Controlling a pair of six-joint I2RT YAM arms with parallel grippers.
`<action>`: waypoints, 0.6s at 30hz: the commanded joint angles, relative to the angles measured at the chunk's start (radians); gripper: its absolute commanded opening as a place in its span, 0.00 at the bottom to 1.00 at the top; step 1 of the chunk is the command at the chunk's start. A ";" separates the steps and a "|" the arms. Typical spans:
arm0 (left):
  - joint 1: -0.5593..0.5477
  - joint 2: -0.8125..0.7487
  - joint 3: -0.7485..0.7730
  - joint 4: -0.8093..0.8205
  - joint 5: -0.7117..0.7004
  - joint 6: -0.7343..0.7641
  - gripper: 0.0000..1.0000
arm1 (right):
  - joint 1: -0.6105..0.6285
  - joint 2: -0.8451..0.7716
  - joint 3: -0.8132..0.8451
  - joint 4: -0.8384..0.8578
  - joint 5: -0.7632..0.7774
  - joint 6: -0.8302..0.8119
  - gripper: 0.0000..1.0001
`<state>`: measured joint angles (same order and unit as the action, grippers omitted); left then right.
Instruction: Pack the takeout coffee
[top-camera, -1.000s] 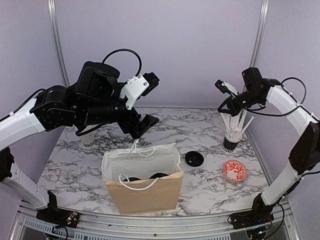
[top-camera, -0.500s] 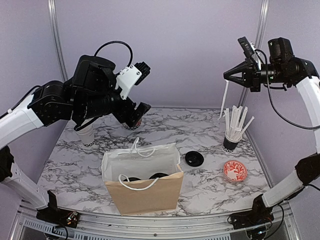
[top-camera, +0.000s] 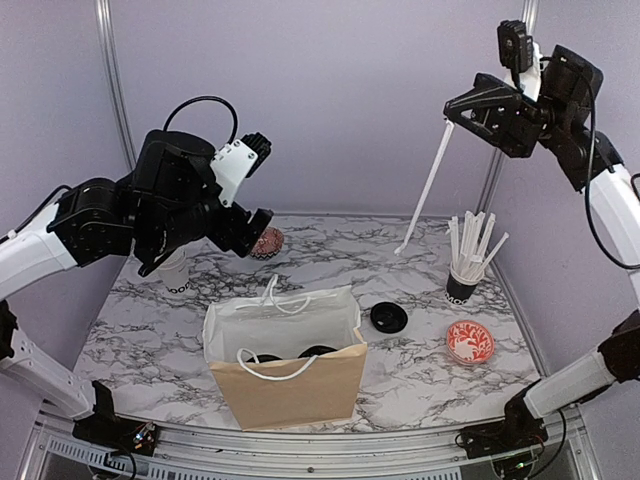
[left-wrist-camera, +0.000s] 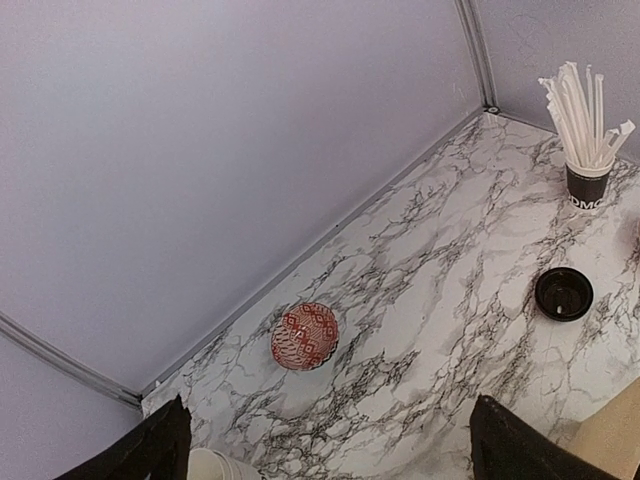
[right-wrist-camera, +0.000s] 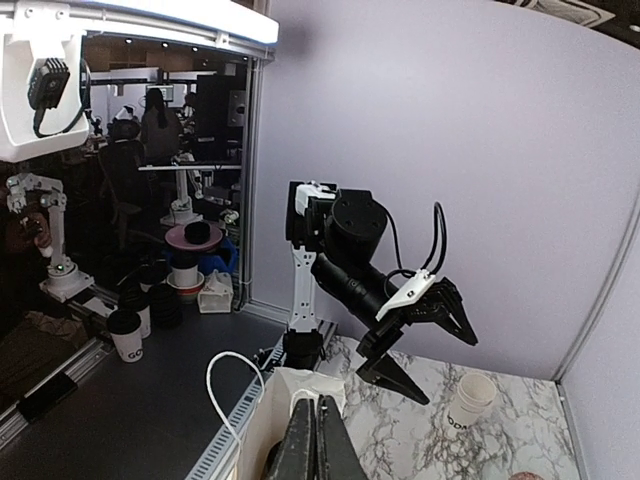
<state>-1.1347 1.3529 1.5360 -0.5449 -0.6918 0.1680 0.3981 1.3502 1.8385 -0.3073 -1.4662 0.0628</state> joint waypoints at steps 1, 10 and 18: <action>0.010 -0.070 -0.026 0.049 -0.053 -0.008 0.98 | 0.094 0.054 -0.012 0.387 -0.062 0.317 0.00; 0.010 -0.171 -0.104 0.058 -0.064 -0.019 0.98 | 0.238 0.102 -0.138 0.547 -0.037 0.440 0.00; 0.011 -0.195 -0.158 0.071 -0.060 -0.033 0.98 | 0.323 0.177 -0.162 0.598 -0.034 0.479 0.00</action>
<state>-1.1301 1.1759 1.4010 -0.5106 -0.7422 0.1528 0.6846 1.5013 1.6680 0.2333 -1.5017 0.5007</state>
